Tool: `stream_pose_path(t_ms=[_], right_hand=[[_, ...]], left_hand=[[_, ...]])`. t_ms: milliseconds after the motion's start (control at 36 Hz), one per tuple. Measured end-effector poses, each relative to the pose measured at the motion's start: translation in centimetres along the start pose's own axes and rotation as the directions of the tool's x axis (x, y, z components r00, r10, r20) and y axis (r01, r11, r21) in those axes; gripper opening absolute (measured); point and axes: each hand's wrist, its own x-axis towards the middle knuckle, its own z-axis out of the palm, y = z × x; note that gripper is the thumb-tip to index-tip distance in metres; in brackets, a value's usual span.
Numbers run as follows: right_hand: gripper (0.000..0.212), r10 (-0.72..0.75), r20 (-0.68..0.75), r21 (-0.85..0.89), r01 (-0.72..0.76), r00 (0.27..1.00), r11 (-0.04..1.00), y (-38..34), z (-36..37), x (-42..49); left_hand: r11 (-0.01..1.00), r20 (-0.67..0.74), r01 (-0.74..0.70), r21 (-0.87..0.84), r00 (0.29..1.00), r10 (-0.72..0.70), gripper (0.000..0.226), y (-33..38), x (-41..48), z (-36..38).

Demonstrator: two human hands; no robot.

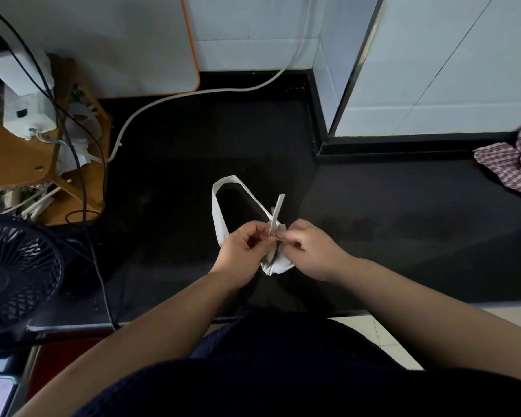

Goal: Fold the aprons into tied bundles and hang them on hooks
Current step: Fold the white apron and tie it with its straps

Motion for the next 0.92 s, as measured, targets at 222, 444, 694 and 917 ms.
stream_pose_path(t_ms=[222, 444, 694, 917], right_hand=[[0.016, 0.197, 0.288, 0.121, -0.239, 0.937, 0.963, -1.7, -1.6, 1.3], [0.028, 0.045, 0.075, -0.092, -0.038, 0.996, 0.995, -1.3, -0.1, 0.8], [0.025, 0.07, -0.161, -0.013, -0.073, 0.985, 0.997, -0.9, -0.2, -0.9], [0.026, 0.152, -0.038, 0.041, -0.15, 0.988, 0.988, -1.6, -0.9, -1.0]], left_hand=[[0.998, -0.019, 0.04, -0.048, 0.999, -0.041, 0.016, -0.3, 0.2, -0.2], [1.0, -0.005, 0.011, 0.0, 1.0, -0.011, 0.015, -0.1, 0.1, -0.2], [0.998, -0.115, 0.056, 0.039, 0.992, -0.051, 0.007, -1.0, 0.3, -0.2], [0.997, -0.088, 0.068, 0.028, 0.994, -0.065, 0.007, -1.1, 0.2, 0.3]])
